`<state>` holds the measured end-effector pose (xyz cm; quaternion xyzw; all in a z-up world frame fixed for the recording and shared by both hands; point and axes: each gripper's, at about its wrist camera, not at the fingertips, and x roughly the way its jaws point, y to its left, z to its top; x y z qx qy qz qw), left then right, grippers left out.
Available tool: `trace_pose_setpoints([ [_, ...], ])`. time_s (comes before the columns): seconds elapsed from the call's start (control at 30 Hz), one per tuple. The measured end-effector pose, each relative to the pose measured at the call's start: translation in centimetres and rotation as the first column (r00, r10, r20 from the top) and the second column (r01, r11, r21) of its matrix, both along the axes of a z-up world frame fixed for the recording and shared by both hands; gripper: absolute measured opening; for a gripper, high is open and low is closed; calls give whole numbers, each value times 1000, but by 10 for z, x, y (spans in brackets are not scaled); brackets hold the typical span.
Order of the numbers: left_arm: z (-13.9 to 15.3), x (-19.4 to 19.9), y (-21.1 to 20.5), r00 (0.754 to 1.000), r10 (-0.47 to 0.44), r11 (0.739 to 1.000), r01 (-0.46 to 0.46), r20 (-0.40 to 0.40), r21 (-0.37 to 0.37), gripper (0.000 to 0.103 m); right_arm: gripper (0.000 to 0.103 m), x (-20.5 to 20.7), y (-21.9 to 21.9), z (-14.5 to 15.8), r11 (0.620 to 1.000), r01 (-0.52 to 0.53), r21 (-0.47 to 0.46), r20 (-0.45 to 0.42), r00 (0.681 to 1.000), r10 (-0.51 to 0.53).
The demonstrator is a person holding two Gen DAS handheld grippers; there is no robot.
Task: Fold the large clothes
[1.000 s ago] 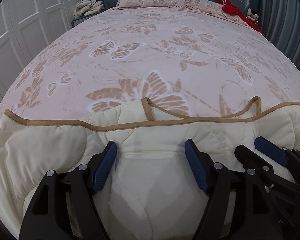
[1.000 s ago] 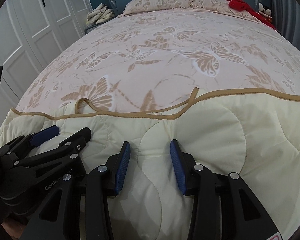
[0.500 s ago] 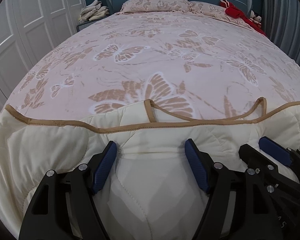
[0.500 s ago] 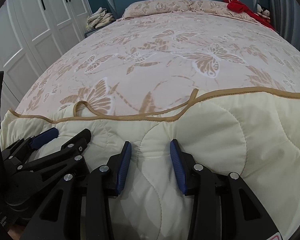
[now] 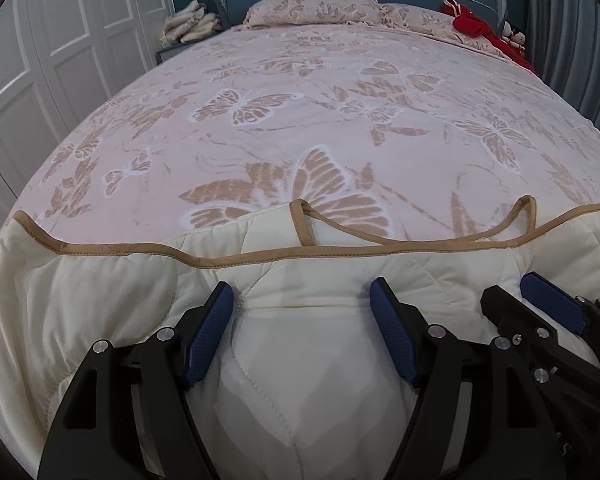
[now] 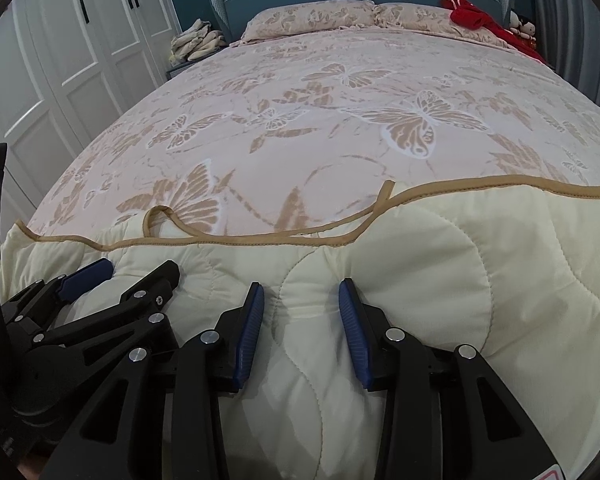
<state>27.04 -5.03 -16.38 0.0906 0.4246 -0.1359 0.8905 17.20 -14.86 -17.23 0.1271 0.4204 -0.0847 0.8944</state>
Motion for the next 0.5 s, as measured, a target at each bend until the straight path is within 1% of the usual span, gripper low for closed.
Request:
trace_pose_setpoints([
  [0.07,13,1,11,998,-10,999,7,-56,-47,69,39,0,-2,8,1000,-7,19,-30,1000,8],
  [0.1,28,-3,26,997,12,996,-19,-79,-90,69,39,-2,-3,13,1000,-1,23,-43,999,2],
  [0.13,39,-9,42,996,33,991,-43,-84,-129,71,39,-9,-3,24,999,17,29,-50,999,-16],
  [0.17,51,-19,59,995,50,984,-64,-86,-168,79,39,-26,-2,42,998,25,54,-12,1000,-24],
  [0.2,62,-28,79,994,65,975,-82,-88,-204,82,39,-40,1,51,998,15,68,11,1000,-16],
  [0.23,72,-41,106,992,89,963,-109,-94,-246,85,39,-59,8,62,997,-8,71,15,1000,7],
  [0.27,78,-55,134,987,117,952,-143,-107,-272,86,39,-70,14,65,998,-22,66,6,1000,21],
  [0.3,79,-65,158,980,152,942,-182,-126,-280,87,38,-83,20,67,997,-31,65,-5,1000,31],
  [0.33,78,-72,175,972,184,934,-219,-147,-282,87,35,-99,27,67,995,-41,86,-17,999,42],
  [0.37,75,-80,195,960,216,922,-260,-176,-286,87,25,-107,31,66,994,-41,105,-30,999,45],
  [0.4,69,-90,217,944,255,905,-310,-212,-293,87,21,-118,35,63,990,-35,134,-48,998,42],
  [0.43,65,-95,230,930,281,892,-344,-235,-293,87,19,-127,39,59,986,-24,166,-61,998,34],
  [0.47,60,-101,244,914,310,874,-382,-260,-300,87,13,-133,40,57,983,-13,186,-69,997,26],
  [0.5,51,-108,259,897,330,847,-419,-293,-328,87,8,-139,43,54,979,-2,203,-75,997,18],
])
